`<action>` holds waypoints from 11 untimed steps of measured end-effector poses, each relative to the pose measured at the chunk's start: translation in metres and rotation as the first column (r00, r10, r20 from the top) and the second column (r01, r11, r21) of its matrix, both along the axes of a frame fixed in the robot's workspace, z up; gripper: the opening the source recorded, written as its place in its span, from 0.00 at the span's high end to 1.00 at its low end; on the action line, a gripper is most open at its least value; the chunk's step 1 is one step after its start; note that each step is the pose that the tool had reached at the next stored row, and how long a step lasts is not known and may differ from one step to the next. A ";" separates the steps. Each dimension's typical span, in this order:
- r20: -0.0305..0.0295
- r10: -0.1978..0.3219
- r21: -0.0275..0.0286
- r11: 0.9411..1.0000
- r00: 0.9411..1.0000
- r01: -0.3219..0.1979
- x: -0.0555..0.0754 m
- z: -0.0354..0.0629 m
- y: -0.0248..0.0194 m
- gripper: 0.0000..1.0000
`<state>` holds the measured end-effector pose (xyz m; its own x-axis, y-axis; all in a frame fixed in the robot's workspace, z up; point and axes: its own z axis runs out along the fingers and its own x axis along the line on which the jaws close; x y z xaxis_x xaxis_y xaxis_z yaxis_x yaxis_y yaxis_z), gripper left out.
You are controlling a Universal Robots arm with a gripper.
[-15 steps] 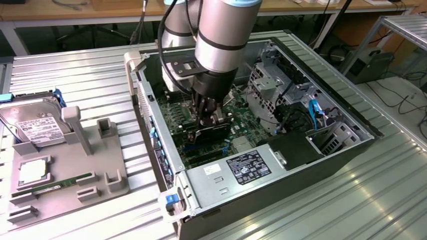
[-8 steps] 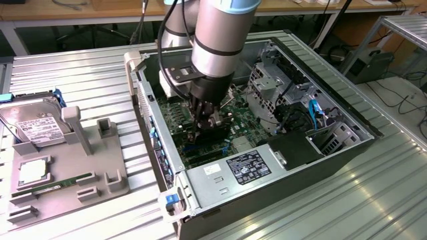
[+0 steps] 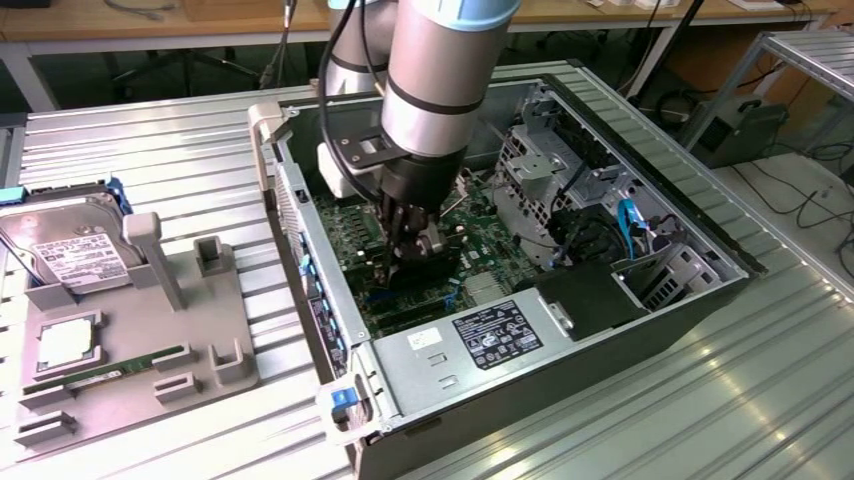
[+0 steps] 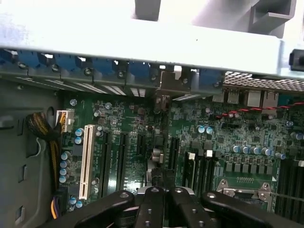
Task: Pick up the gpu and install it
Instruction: 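Insert the gpu into the slot, then press down on the gpu until it lock into place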
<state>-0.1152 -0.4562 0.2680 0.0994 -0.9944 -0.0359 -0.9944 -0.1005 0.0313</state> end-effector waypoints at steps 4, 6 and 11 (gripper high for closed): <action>0.000 0.010 0.000 1.000 1.000 -0.010 0.000 -0.0008 -0.0005 0.89; 0.000 0.010 0.001 1.000 1.000 -0.010 0.000 0.0004 -0.0004 0.89; 0.000 0.010 0.001 1.000 1.000 -0.010 0.000 0.0171 -0.0004 0.89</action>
<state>-0.1148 -0.4566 0.2851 0.1096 -0.9933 -0.0364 -0.9934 -0.1108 0.0310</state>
